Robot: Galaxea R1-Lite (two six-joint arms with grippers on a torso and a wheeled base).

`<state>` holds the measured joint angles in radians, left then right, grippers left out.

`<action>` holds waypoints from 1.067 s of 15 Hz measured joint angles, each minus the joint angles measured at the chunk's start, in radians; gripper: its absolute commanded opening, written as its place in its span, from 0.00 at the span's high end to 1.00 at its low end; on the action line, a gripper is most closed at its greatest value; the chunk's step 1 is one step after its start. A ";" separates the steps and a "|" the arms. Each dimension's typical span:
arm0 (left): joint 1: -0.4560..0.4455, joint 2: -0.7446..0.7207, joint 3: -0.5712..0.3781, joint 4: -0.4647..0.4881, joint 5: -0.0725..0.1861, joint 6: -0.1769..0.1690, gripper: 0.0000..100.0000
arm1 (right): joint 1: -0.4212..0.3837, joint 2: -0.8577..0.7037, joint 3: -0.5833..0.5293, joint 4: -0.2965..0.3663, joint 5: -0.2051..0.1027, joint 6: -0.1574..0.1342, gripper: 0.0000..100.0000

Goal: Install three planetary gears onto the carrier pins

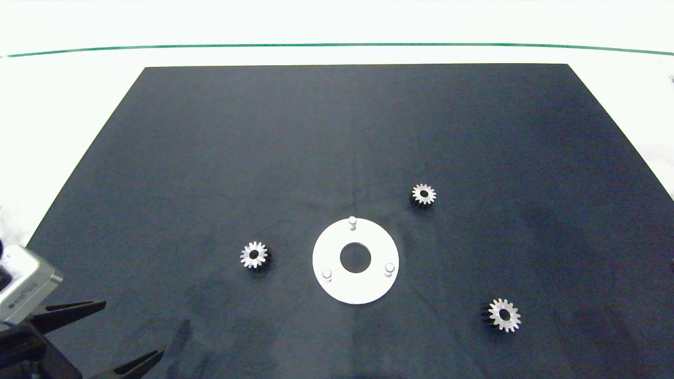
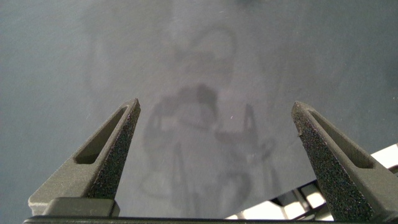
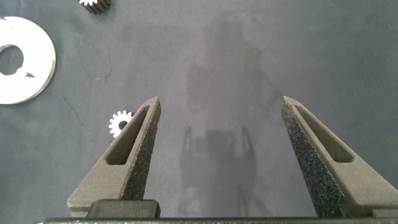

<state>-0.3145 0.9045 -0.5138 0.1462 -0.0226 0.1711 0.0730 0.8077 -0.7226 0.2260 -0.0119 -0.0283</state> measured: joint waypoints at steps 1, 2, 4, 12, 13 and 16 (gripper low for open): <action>-0.006 0.027 -0.001 -0.022 0.001 0.011 0.00 | 0.000 0.001 0.000 0.000 0.000 0.000 0.24; -0.010 0.055 -0.001 -0.050 0.006 0.017 0.00 | 0.000 0.002 0.000 0.000 0.000 0.000 0.24; -0.013 0.114 -0.001 -0.107 0.021 0.020 0.00 | 0.000 0.003 0.000 0.000 0.000 0.001 0.24; -0.060 0.347 -0.005 -0.346 0.115 0.021 0.00 | 0.000 0.008 0.003 0.000 0.003 0.003 0.24; -0.081 0.370 -0.006 -0.358 0.130 0.020 0.00 | 0.000 0.009 0.005 0.000 0.003 0.003 0.24; -0.122 0.414 -0.016 -0.362 0.143 0.015 0.00 | 0.000 0.013 0.006 0.000 0.004 0.004 0.24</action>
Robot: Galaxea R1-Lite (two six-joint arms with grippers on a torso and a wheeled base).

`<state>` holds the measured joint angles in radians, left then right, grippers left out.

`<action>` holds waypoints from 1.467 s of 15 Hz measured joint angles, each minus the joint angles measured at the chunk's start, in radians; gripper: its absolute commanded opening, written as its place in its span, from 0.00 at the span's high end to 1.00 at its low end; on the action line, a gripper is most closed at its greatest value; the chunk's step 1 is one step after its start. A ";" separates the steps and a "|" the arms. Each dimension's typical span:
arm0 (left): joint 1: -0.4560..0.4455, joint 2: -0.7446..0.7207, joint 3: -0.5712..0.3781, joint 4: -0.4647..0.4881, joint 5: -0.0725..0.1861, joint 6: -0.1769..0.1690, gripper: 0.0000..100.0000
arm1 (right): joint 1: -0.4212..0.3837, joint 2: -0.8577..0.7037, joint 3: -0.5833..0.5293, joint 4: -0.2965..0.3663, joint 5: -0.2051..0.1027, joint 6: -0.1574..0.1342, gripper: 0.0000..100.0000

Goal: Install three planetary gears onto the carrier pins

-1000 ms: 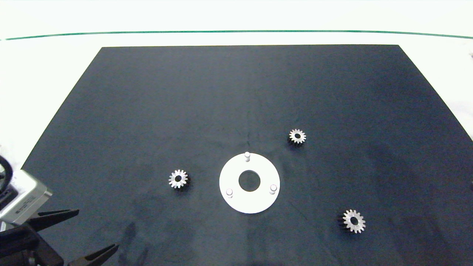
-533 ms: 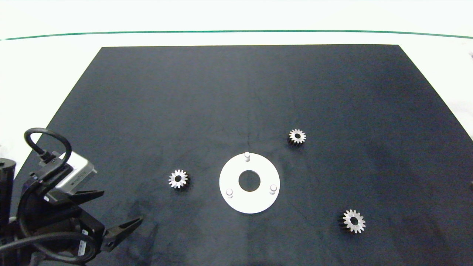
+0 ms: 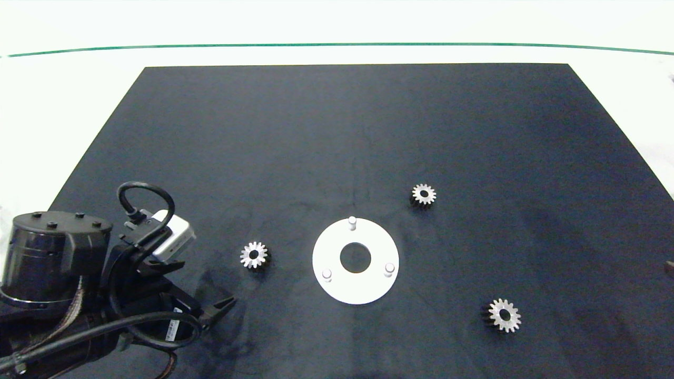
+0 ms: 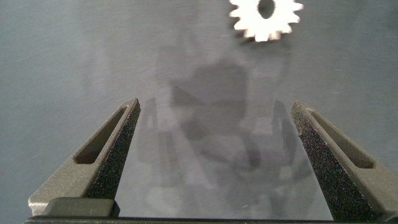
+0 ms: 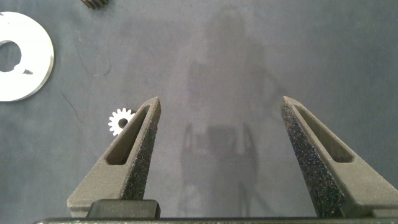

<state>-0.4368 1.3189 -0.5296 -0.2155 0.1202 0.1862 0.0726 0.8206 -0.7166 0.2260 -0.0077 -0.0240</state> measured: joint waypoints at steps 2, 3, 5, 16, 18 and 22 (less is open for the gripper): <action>-0.015 0.025 -0.020 -0.007 0.001 -0.004 0.00 | -0.001 0.002 0.000 0.000 0.001 0.000 0.24; -0.020 0.042 -0.034 -0.032 0.003 -0.007 0.00 | -0.002 0.003 0.000 0.000 0.000 0.000 0.24; -0.024 0.073 -0.047 -0.071 0.005 -0.009 0.00 | -0.002 0.004 0.000 0.000 0.000 0.000 0.24; -0.088 0.169 -0.090 -0.108 0.005 -0.070 0.00 | -0.002 0.013 0.000 0.000 0.001 0.000 0.24; -0.093 0.184 -0.090 -0.147 0.005 -0.070 0.00 | -0.002 0.017 0.000 0.000 0.001 0.001 0.24; -0.094 0.219 -0.090 -0.183 0.005 -0.072 0.00 | -0.002 0.019 0.000 0.000 0.001 0.001 0.24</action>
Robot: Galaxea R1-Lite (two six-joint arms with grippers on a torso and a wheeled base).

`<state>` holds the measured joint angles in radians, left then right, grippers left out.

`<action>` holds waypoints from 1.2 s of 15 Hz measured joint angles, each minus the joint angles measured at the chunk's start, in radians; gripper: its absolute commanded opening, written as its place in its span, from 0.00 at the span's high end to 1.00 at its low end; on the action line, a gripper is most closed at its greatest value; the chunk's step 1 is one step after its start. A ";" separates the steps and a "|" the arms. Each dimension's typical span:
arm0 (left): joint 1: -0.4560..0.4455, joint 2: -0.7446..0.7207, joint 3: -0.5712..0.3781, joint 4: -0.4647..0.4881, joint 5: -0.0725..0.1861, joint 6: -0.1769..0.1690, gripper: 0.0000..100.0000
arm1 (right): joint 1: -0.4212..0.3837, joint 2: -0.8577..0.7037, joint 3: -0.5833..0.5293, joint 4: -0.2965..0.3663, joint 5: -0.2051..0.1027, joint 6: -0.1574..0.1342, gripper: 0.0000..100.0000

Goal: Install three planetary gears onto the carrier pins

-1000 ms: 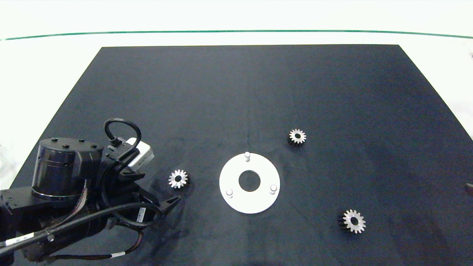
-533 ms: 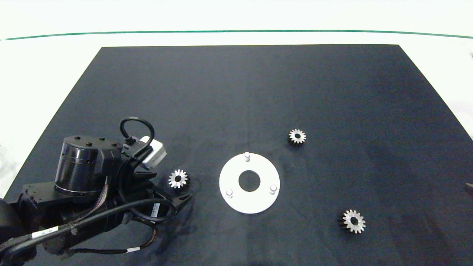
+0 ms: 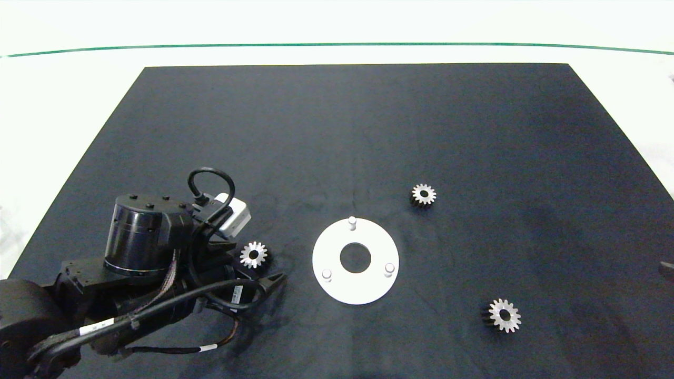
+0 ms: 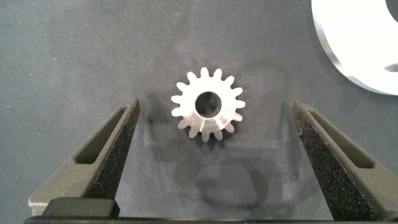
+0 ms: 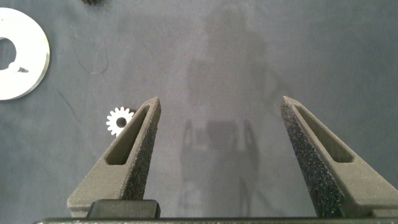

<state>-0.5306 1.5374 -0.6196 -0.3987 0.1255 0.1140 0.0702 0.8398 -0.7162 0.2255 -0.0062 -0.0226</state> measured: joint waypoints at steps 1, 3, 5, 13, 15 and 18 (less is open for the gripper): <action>0.000 0.004 0.001 0.000 0.000 0.000 0.00 | 0.000 0.000 0.000 0.000 0.000 0.000 0.24; 0.001 0.010 0.003 0.000 0.009 0.001 0.02 | 0.000 0.000 0.000 0.000 0.000 0.000 0.24; 0.001 0.014 0.002 -0.004 0.025 0.002 0.06 | 0.000 0.000 0.000 0.000 0.000 0.000 0.24; 0.000 0.015 -0.015 -0.005 0.028 0.000 0.23 | -0.002 0.000 0.001 0.000 0.000 0.000 0.24; 0.000 0.016 -0.014 -0.005 0.028 0.000 0.26 | -0.002 0.000 0.001 0.000 0.000 0.000 0.24; 0.000 0.018 -0.013 -0.013 0.028 0.000 0.32 | -0.001 0.000 0.001 0.000 0.000 0.000 0.24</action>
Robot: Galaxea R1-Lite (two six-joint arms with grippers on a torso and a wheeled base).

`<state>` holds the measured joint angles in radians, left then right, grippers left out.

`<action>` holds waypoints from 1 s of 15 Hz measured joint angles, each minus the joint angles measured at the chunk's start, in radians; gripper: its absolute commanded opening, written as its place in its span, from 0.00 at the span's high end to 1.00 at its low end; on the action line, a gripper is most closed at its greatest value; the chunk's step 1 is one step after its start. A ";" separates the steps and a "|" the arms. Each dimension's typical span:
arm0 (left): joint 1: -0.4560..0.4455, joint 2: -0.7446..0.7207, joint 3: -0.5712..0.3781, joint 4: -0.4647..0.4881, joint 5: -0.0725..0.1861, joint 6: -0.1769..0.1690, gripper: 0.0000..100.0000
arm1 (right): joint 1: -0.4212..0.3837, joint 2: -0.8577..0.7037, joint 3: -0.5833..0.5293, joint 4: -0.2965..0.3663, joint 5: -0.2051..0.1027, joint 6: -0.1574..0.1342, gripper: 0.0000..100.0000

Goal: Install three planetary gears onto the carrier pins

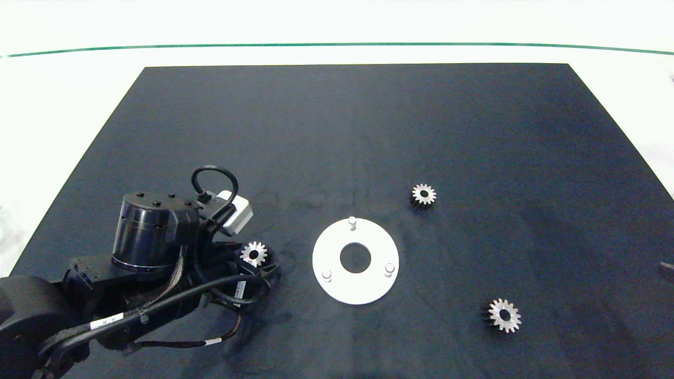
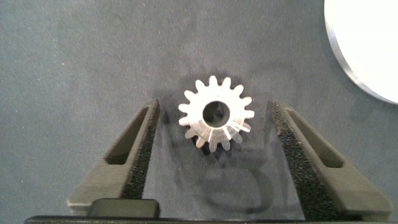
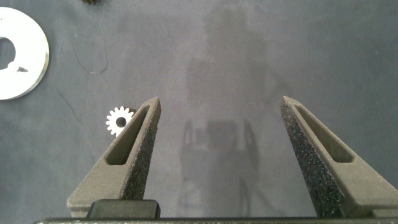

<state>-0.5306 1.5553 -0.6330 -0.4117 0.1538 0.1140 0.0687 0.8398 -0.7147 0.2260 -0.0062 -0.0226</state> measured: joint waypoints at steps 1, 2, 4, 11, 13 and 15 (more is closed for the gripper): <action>0.000 0.003 0.001 -0.004 0.000 0.000 0.35 | 0.000 0.000 0.000 0.000 0.000 0.000 0.24; 0.000 0.006 0.002 -0.016 0.000 0.000 0.36 | 0.000 0.000 0.000 0.000 0.000 0.000 0.24; -0.001 0.014 0.007 -0.029 0.000 0.000 0.41 | 0.000 0.000 0.000 0.000 0.000 0.000 0.24; -0.002 0.024 0.009 -0.035 0.001 0.000 0.54 | 0.000 0.000 0.007 -0.001 0.000 0.000 0.24; -0.002 0.028 0.009 -0.044 0.002 0.000 0.59 | 0.000 0.000 0.007 -0.001 0.000 0.000 0.24; -0.002 0.031 0.009 -0.045 0.002 0.000 0.63 | 0.000 0.000 0.008 0.000 0.000 0.000 0.24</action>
<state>-0.5323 1.5860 -0.6243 -0.4564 0.1557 0.1145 0.0683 0.8398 -0.7070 0.2255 -0.0057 -0.0226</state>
